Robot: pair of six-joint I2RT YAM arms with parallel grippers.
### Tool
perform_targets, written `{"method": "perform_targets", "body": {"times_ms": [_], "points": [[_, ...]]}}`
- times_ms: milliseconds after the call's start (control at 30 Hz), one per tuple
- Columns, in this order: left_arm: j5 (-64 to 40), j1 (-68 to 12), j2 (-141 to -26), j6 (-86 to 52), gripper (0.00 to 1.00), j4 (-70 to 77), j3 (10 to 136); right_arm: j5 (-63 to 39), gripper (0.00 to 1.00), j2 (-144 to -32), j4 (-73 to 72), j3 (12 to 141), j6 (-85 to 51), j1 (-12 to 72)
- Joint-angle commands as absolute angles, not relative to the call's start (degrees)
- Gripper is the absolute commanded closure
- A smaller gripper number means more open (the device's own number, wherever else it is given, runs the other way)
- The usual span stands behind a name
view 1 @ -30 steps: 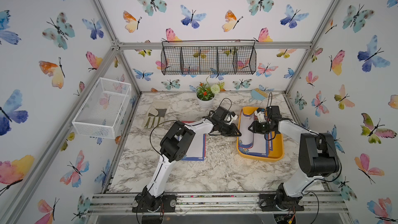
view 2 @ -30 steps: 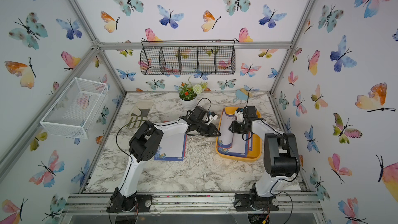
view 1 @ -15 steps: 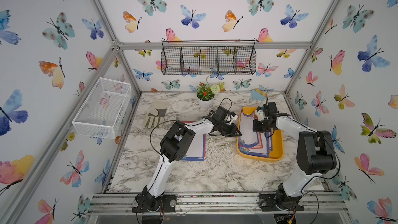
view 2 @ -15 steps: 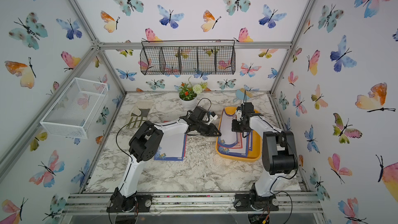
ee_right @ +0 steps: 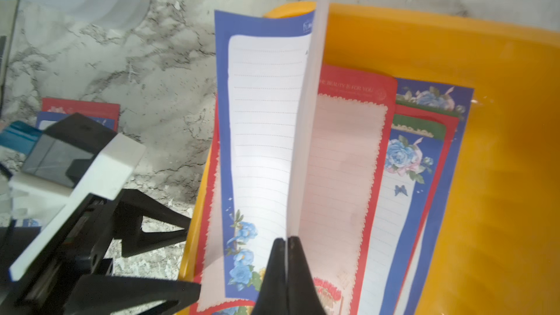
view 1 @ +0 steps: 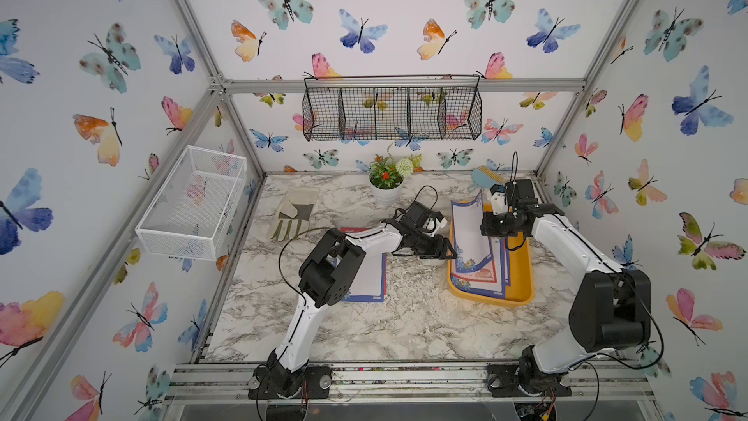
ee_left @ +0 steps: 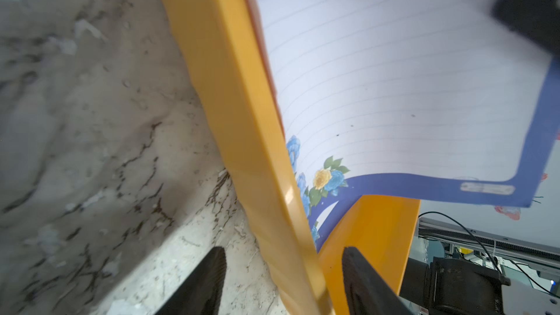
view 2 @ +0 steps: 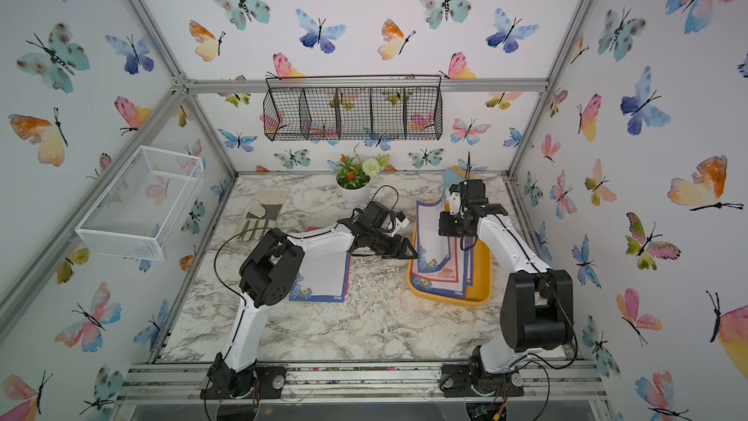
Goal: Take out the stationery paper from the storage box
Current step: Pick up the stationery paper from the storage box.
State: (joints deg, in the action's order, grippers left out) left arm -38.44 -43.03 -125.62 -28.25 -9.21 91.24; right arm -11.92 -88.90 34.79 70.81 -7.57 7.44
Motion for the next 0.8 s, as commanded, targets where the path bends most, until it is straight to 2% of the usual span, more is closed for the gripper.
{"method": "perform_targets", "body": {"times_ms": [0, 200, 333, 633, 767], "points": [[-35.8, -41.3, -119.1, -25.7, 0.36, -9.8, 90.1, -10.3, 0.98, -84.8, 39.2, 73.9, -6.4, 7.6], [-31.8, -39.2, -111.2, -22.3, 0.35, -9.6, 88.0, -7.8, 0.98, -79.6, 41.3, 80.0, -4.4, 7.6], [-30.1, -37.2, -105.5, -21.0, 0.35, -5.5, 84.9, -9.9, 0.98, -77.7, 41.1, 84.6, -2.4, 7.6], [-29.0, -30.1, -90.9, -16.3, 0.35, 7.5, 75.1, -29.8, 0.98, -74.5, 32.8, 87.0, 2.6, 7.8], [-28.2, -28.0, -82.0, -11.0, 0.27, 13.0, 70.3, -39.5, 0.98, -70.9, 23.5, 83.1, 2.3, 7.9]]}}
